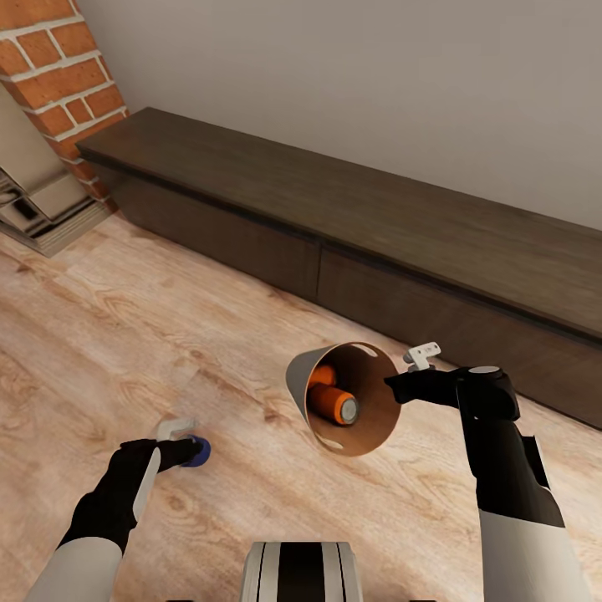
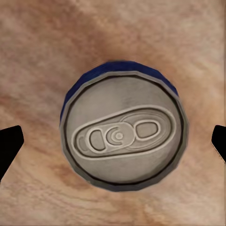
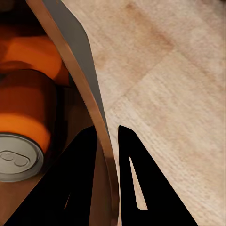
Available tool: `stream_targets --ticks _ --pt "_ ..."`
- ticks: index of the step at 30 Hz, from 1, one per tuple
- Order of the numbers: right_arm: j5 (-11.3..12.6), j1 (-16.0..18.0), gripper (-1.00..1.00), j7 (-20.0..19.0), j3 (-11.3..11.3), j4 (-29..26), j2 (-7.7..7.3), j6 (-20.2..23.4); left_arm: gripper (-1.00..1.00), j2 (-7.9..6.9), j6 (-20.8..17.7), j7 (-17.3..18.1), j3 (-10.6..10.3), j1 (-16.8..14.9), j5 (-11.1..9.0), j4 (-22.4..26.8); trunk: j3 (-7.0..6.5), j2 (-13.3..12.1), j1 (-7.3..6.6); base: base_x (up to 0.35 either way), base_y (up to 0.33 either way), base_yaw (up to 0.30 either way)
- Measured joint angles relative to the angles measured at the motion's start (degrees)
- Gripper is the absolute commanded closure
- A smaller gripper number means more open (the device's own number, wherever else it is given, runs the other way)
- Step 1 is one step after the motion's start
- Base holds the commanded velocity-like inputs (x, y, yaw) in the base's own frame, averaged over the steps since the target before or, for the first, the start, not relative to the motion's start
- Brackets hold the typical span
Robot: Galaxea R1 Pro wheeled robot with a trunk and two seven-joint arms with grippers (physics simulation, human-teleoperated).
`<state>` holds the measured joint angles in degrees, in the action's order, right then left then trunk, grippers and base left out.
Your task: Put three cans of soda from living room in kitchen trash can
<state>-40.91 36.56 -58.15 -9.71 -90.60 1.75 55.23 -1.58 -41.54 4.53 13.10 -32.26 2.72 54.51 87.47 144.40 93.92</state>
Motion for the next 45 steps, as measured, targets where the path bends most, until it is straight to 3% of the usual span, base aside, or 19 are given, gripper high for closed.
stream_targets --ticks 8,15,22,23,33,45 --pt "0.04 -0.01 1.0 0.0 0.08 0.0 0.0 -0.02 -1.0 0.06 0.02 -0.01 0.0 0.0 0.0 0.05 0.0 0.0 0.0 0.014 0.0 0.0" --pt "-0.07 -0.02 1.0 0.0 0.03 0.01 0.0 -0.09 -1.0 0.12 -0.01 -0.05 0.0 0.0 0.0 -0.01 1.55 0.09 0.19 0.0 0.0 0.0" --pt "0.03 -0.08 1.0 0.01 0.06 0.0 0.0 -0.14 -1.0 0.15 0.04 -0.05 0.0 0.0 0.0 -0.02 1.55 0.09 0.18 0.0 0.0 0.0" --pt "-0.01 -0.08 1.0 0.01 0.06 0.0 0.0 -0.19 1.0 0.14 0.04 -0.05 0.0 0.0 0.0 -0.02 1.55 0.09 0.18 0.0 0.0 0.0" --pt "0.01 -0.2 1.0 0.0 0.17 0.0 0.0 -0.21 1.0 0.17 0.04 -0.05 -0.53 0.05 -0.3 0.04 1.55 0.1 0.18 0.0 0.0 0.0" --pt "0.16 -0.2 1.0 0.01 0.52 -0.01 0.0 -0.19 1.0 0.25 -0.12 -0.03 -0.61 0.0 0.07 -0.11 -1.1 -0.06 -0.13 0.0 0.0 0.0"
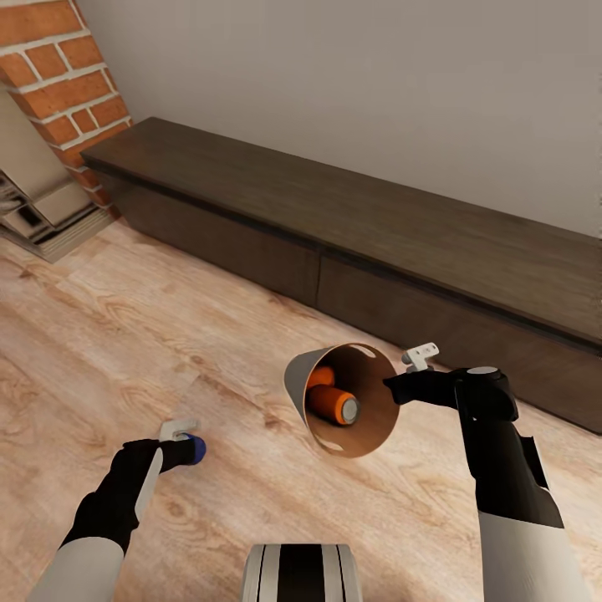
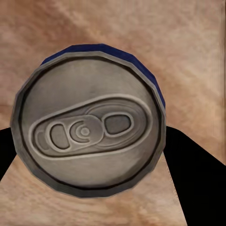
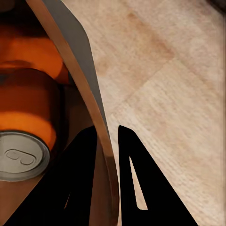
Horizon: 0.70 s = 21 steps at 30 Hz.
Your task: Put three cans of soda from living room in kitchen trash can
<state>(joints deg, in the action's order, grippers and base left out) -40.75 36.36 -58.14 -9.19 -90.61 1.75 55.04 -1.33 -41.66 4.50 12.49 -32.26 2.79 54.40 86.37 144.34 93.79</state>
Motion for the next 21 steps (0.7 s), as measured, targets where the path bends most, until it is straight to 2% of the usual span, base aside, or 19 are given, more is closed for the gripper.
stream_targets --ticks 11,21 --pt "-0.03 -0.07 1.0 0.0 0.01 0.03 0.0 0.08 1.0 -0.06 -0.08 0.39 -0.01 -0.03 -0.04 0.09 -2.44 -0.15 -0.28 0.0 0.0 0.0" --pt "-0.07 -0.07 1.0 -0.03 0.05 0.16 0.02 0.25 1.0 -0.57 -2.07 1.46 -0.07 0.01 -0.19 3.29 -4.65 -0.28 -0.54 0.0 0.0 0.0"
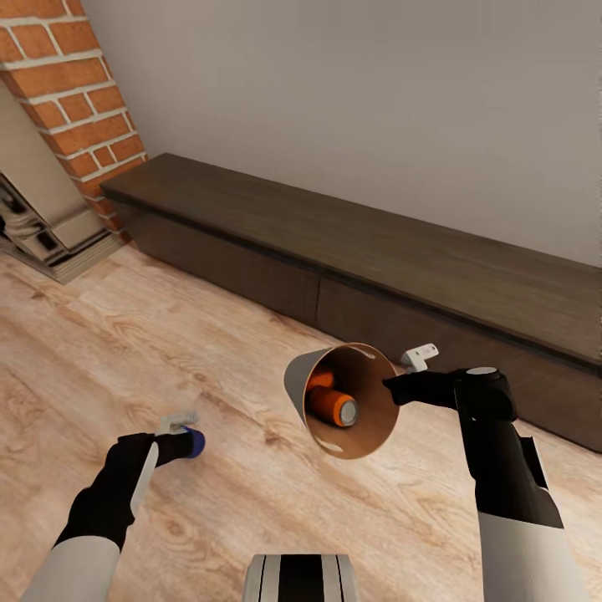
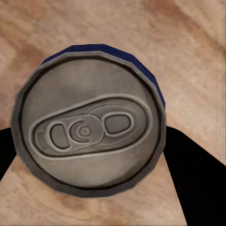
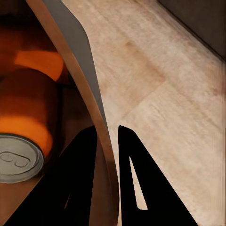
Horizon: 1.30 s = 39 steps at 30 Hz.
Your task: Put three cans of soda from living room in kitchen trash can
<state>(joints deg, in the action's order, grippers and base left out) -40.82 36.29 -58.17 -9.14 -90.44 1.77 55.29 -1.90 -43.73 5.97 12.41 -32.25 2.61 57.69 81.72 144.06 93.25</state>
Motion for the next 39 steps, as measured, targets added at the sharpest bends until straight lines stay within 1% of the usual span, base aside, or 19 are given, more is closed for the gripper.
stream_targets --ticks 2,5,7,10,13,15,18,22,23,26,28,30,33,34,35,36,37,38,39 --pt "-0.01 0.0 1.0 -0.03 -0.02 0.07 -0.01 0.06 1.0 -0.04 -0.5 1.21 -0.02 0.03 -0.18 1.66 -0.44 -0.03 -0.05 0.0 0.0 0.0" --pt "0.17 0.05 1.0 -0.02 -0.03 0.33 -0.01 1.14 1.0 -0.04 -2.9 4.14 0.01 0.07 -0.47 7.42 -1.11 -0.07 -0.13 0.0 0.0 0.0" --pt "0.04 0.11 1.0 -0.03 -0.04 0.45 -0.02 2.97 1.0 -0.05 -4.85 5.99 0.03 0.1 -0.6 11.69 -1.55 -0.09 -0.18 0.0 0.0 0.0" --pt "-0.15 0.17 1.0 -0.03 -0.04 0.62 -0.02 3.91 1.0 -0.1 -8.54 9.68 0.11 0.51 -0.83 18.8 -2.22 -0.13 -0.26 0.0 0.0 0.0" --pt "0.14 0.23 1.0 -0.06 0.01 0.76 -0.02 4.05 1.0 -0.11 -11.71 13.02 0.24 0.75 -0.78 24.04 -2.88 -0.17 -0.34 0.0 0.0 0.0" --pt "0.17 0.27 1.0 -0.07 0.02 1.15 -0.02 4.09 1.0 -0.14 -14.74 16.64 0.38 0.87 -0.97 27.49 -3.32 -0.2 -0.39 0.0 0.0 0.0" --pt "0.06 0.37 1.0 -0.1 0.01 2.49 -0.05 4.16 1.0 -0.2 -16.27 19.5 0.46 0.92 -0.84 29.52 -3.98 -0.24 -0.46 0.0 0.0 0.0" --pt "-0.03 0.68 1.0 -0.06 -0.09 5.67 -0.34 4.05 1.0 -0.34 -16.27 22.66 0.55 0.94 -0.64 31.15 -4.87 -0.29 -0.57 0.0 0.0 0.0" --pt "0.23 0.94 1.0 -0.15 -0.11 6.82 -0.77 4.23 1.0 -0.38 -16.27 23.88 0.56 0.95 -0.82 31.53 -5.09 -0.31 -0.59 0.0 0.0 0.0" --pt "-0.45 1.6 1.0 -0.75 -0.18 8.82 -1.74 3.75 1.0 -0.64 -16.27 26.53 0.58 0.95 -0.62 31.95 -5.76 -0.35 -0.67 0.0 0.0 0.0" --pt "-0.24 1.95 1.0 -2.23 -0.19 9.66 -2.67 3.8 1.0 -1.49 -16.27 28.65 0.59 0.96 -0.57 32.09 -6.2 -0.37 -0.72 0.0 0.0 0.0" --pt "0.5 2.21 1.0 -4.64 -0.17 10.2 -4.09 4.14 1.0 -2.79 -16.27 32.33 0.59 0.96 -0.8 32.17 -6.64 -0.4 -0.77 0.0 0.0 0.0" --pt "0.2 2.32 1.0 -5.57 -0.29 10.38 -4.75 3.93 1.0 -3.3 -16.27 35.45 0.59 0.96 -0.74 32.15 -7.31 -0.44 -0.85 0.0 0.0 0.0" --pt "0.46 2.35 1.0 -5.89 -0.36 10.5 -5.36 4.18 1.0 -3.56 -16.27 40.51 0.57 0.96 -1.64 32.18 -7.53 -0.45 -0.88 0.0 0.0 0.0" --pt "0.0 2.36 1.0 -5.89 -0.38 10.57 -5.49 3.81 1.0 -3.66 -16.27 41.84 0.59 0.96 -0.95 32.18 -7.75 -0.47 -0.9 0.0 0.0 0.0" --pt "-0.22 2.36 1.0 -5.92 -0.39 10.69 -5.64 3.72 1.0 -3.77 -16.27 44.04 0.59 0.96 -0.99 32.17 -7.97 -0.48 -0.93 0.0 0.0 0.0" --pt "0.13 2.37 1.0 -6.01 -0.44 10.91 -6.05 3.98 1.0 -3.92 -16.28 48.4 0.58 0.96 -1.22 32.2 -8.2 -0.49 -0.96 0.0 0.0 0.0" --pt "0.06 2.37 1.0 -6.0 -0.44 10.95 -6.21 3.87 1.0 -3.95 -16.27 49.27 0.59 0.96 -0.52 32.17 -8.42 -0.51 -0.98 0.0 0.0 0.0" --pt "0.09 2.37 1.0 -6.01 -0.4 11.03 -6.42 3.9 1.0 -3.99 -16.27 50.53 0.54 0.94 -0.78 32.16 -8.64 -0.52 -1.01 0.0 0.0 0.0"
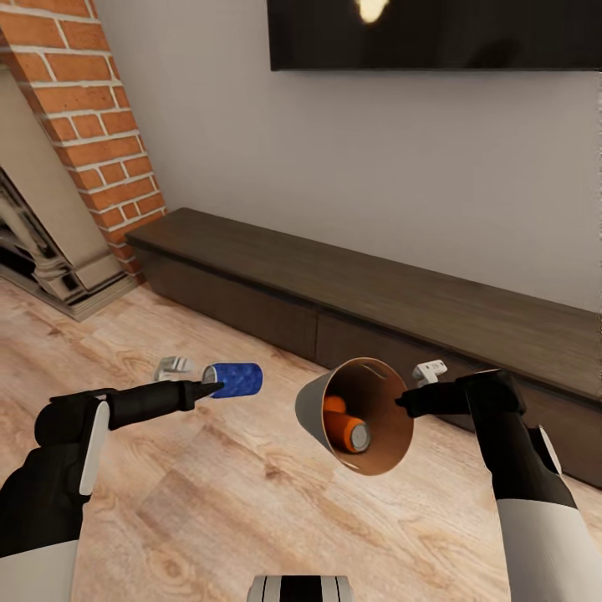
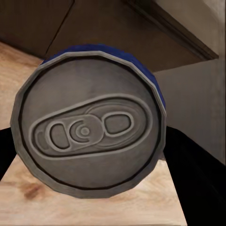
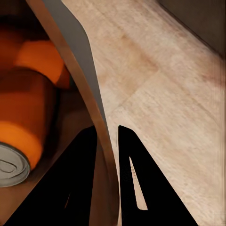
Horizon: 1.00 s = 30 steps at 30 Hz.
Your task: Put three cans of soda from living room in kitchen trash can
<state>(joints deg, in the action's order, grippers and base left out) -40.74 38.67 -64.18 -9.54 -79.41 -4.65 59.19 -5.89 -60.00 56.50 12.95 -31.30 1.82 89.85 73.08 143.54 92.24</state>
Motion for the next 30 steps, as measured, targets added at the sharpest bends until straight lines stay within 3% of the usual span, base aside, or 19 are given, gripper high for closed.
stream_targets --ticks 5,11,18,20,24,30 --pt "0.27 0.0 1.0 -0.03 0.09 0.05 -0.1 0.14 1.0 -0.47 0.0 3.4 0.04 -0.04 -0.01 0.04 -1.11 -0.07 -0.13 0.0 0.0 0.0" --pt "0.11 -0.01 1.0 -0.02 0.23 0.11 -0.11 0.04 1.0 -3.34 0.0 11.32 0.05 -0.01 -0.5 0.41 -2.44 -0.15 -0.28 0.0 0.0 0.0" --pt "-0.13 -0.03 1.0 0.39 0.31 2.93 -0.11 0.22 1.0 -5.03 0.0 17.26 0.05 0.01 -0.55 0.88 -3.98 -0.24 -0.46 0.0 0.0 0.0" --pt "-1.44 -0.02 1.0 0.46 0.29 3.7 0.11 0.39 1.0 -5.36 0.0 19.1 0.05 0.01 -0.58 0.98 -4.43 -0.27 -0.51 0.0 0.0 0.0" --pt "-7.05 -0.02 1.0 0.56 0.4 6.54 0.64 0.1 1.0 -5.47 0.0 24.45 0.05 0.01 -0.65 1.11 -5.23 -1.08 -0.99 0.0 0.0 0.0" --pt "-7.71 -0.01 1.0 0.7 0.48 7.85 0.82 0.28 1.0 -5.16 0.0 26.46 -0.23 0.01 -0.49 1.08 -6.31 -3.49 -2.31 0.0 0.0 0.0"
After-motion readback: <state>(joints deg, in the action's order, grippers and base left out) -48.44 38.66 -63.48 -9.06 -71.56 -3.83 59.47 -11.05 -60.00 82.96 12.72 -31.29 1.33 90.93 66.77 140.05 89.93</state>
